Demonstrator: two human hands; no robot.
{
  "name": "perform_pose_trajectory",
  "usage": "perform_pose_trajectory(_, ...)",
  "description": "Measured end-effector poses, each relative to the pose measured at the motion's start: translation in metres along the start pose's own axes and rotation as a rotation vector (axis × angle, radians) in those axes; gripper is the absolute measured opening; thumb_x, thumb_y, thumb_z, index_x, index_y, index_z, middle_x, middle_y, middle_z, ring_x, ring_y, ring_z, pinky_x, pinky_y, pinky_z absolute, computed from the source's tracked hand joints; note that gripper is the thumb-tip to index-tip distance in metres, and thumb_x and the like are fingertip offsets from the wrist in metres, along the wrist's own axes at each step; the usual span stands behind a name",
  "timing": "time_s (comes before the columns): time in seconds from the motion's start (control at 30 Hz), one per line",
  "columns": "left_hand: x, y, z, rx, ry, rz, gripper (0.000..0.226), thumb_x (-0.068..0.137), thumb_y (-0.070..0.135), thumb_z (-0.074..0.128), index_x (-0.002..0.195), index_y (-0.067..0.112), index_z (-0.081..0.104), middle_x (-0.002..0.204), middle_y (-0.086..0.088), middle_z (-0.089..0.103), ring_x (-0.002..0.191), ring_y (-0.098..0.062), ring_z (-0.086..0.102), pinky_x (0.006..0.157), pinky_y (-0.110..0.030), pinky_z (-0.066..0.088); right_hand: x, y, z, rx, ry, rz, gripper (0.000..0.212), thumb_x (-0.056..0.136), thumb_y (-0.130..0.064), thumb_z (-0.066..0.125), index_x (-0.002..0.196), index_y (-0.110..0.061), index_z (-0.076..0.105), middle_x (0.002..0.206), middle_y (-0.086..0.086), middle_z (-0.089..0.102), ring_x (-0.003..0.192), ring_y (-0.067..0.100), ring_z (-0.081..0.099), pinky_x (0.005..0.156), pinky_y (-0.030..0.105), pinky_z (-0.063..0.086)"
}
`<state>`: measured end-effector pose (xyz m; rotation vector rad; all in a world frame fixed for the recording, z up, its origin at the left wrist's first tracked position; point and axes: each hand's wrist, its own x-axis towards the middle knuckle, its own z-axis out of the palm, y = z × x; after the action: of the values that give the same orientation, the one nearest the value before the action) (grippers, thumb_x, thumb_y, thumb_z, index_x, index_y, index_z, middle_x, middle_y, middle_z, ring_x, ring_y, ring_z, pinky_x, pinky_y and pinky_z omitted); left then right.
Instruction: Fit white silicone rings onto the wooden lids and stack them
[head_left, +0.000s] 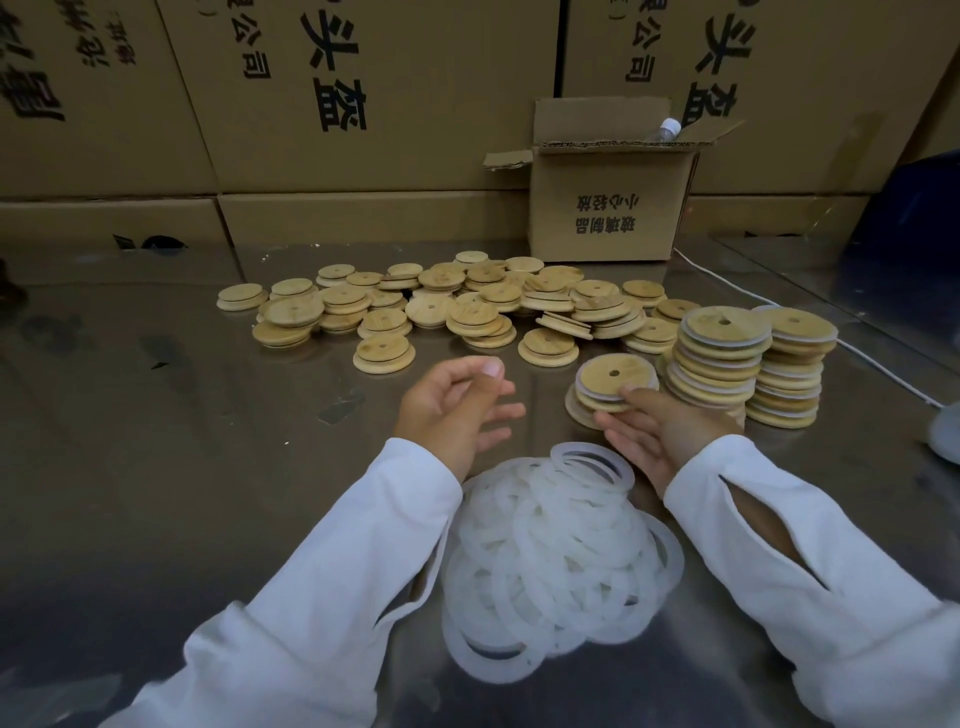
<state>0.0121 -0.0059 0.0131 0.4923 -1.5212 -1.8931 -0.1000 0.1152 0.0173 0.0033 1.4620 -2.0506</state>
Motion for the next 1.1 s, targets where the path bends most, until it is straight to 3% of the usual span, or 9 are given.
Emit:
perform_pose_trajectory(0.1,-0.001,0.001,0.0,0.003,0.002,-0.005,0.006,0.088,0.023,0.058,0.091,0.019,0.06,0.08,0.0,0.067,0.069,-0.012,0.069,0.067,-0.027,0.057,0.001,-0.003,0.001,-0.05,0.014,0.007,0.035,0.094,-0.007,0.042,0.128,0.003,0.042,0.126,0.016,0.052,0.117,0.026,0.053,0.094,0.028,0.04)
perform_pose_trajectory(0.17,-0.001,0.002,0.0,0.003,0.006,-0.009,0.006,0.087,0.023,0.058,0.091,0.019,0.06,0.079,0.0,0.067,0.067,-0.011,0.069,0.066,-0.026,0.056,-0.001,-0.006,0.001,-0.051,0.035,0.039,0.029,0.094,-0.008,0.043,0.121,0.003,0.048,0.118,0.014,0.055,0.112,0.024,0.056,0.092,0.026,0.042)
perform_pose_trajectory(0.27,-0.002,0.002,0.001,0.009,-0.002,-0.02,0.006,0.087,0.023,0.058,0.091,0.019,0.06,0.077,0.0,0.067,0.066,-0.012,0.069,0.065,-0.026,0.056,-0.003,-0.007,0.001,-0.037,0.07,0.088,0.011,0.09,-0.009,0.052,0.091,0.002,0.055,0.085,0.008,0.056,0.072,0.015,0.059,0.06,0.017,0.053)
perform_pose_trajectory(0.43,-0.004,0.0,0.003,0.024,-0.006,-0.026,0.003,0.088,0.021,0.058,0.087,0.02,0.06,0.072,0.002,0.067,0.063,-0.011,0.068,0.064,-0.026,0.056,-0.007,-0.008,0.001,0.002,0.026,0.112,0.021,0.095,-0.008,0.041,0.112,0.001,0.049,0.103,0.012,0.053,0.106,0.024,0.055,0.087,0.032,0.042)
perform_pose_trajectory(0.5,-0.004,0.0,0.002,0.034,-0.002,-0.025,0.004,0.088,0.02,0.057,0.087,0.019,0.06,0.071,0.002,0.067,0.062,-0.011,0.067,0.062,-0.025,0.055,-0.007,-0.008,0.001,-0.091,0.011,0.137,0.014,0.095,-0.009,0.042,0.098,0.003,0.05,0.088,0.011,0.06,0.084,0.021,0.061,0.079,0.029,0.047)
perform_pose_trajectory(0.63,-0.003,-0.001,0.001,0.06,0.011,-0.034,0.004,0.089,0.019,0.056,0.087,0.019,0.06,0.072,0.0,0.066,0.059,-0.01,0.066,0.06,-0.024,0.054,-0.007,-0.006,0.003,-0.362,0.042,0.088,0.025,0.09,-0.012,0.053,0.067,-0.002,0.05,0.034,0.003,0.05,0.026,0.01,0.046,0.032,0.015,0.04)
perform_pose_trajectory(0.77,0.002,-0.002,-0.002,0.094,0.04,-0.02,0.01,0.09,0.014,0.055,0.083,0.019,0.059,0.072,-0.001,0.064,0.056,-0.008,0.064,0.057,-0.021,0.053,-0.002,-0.002,-0.001,-0.503,0.131,-0.215,0.008,0.086,-0.017,0.059,0.081,-0.01,0.058,0.037,-0.003,0.051,0.032,0.013,0.041,0.04,0.022,0.035)
perform_pose_trajectory(0.9,0.015,-0.006,-0.015,0.179,0.243,0.079,0.018,0.089,0.005,0.053,0.079,0.019,0.058,0.069,-0.001,0.062,0.053,-0.009,0.062,0.055,-0.018,0.052,-0.006,0.006,-0.003,-0.95,0.084,-0.683,0.007,0.083,-0.023,0.06,0.079,-0.025,0.055,0.051,-0.002,0.053,0.056,0.014,0.052,0.055,0.027,0.037)
perform_pose_trajectory(1.1,0.082,0.004,-0.06,0.642,0.442,0.102,0.019,0.082,0.016,0.066,0.097,0.016,0.054,0.093,0.0,0.057,0.087,-0.019,0.054,0.073,-0.021,0.039,-0.012,0.011,-0.001,-1.187,-0.04,-0.813,0.016,0.081,-0.022,0.06,0.079,-0.033,0.049,0.054,-0.004,0.055,0.058,0.006,0.052,0.055,0.02,0.037)
